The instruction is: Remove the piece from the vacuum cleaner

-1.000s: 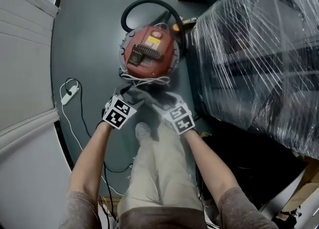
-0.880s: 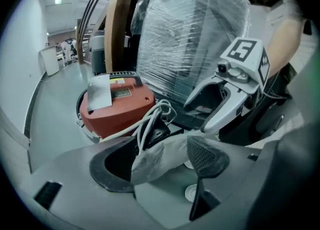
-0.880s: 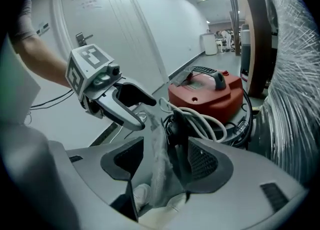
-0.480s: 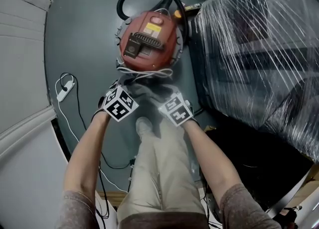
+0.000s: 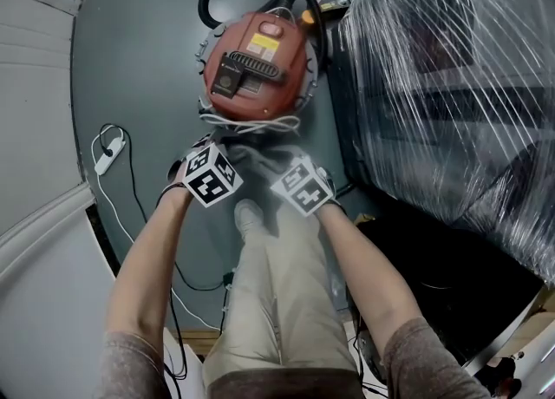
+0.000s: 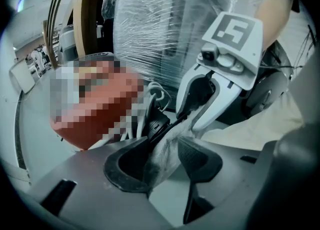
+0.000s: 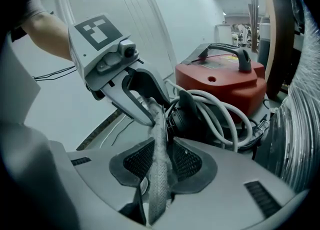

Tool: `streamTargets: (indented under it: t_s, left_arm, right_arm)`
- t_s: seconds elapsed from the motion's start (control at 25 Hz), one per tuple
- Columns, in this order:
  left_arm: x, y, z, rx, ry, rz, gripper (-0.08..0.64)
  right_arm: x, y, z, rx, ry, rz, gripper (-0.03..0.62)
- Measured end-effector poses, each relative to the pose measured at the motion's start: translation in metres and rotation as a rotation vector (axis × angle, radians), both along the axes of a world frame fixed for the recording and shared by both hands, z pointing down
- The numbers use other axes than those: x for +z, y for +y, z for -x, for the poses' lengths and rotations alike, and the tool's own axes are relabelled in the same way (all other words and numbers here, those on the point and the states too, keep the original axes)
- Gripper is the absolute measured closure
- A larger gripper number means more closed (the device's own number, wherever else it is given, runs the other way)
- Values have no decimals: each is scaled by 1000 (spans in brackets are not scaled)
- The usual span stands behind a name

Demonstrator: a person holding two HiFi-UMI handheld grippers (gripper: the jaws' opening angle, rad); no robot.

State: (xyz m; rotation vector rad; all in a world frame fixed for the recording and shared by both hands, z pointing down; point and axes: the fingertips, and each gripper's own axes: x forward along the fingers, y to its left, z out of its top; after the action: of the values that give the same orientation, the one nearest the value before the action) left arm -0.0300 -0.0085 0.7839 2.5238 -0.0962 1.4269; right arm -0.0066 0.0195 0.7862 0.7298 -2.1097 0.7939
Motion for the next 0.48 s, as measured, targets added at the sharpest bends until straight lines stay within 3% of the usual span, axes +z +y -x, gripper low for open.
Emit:
streamTargets:
  t_s: [0.48]
  left_arm:
    - [-1,-2,4,-78,15,68,434]
  right_arm:
    - [0,3,2,7,-12,32,541]
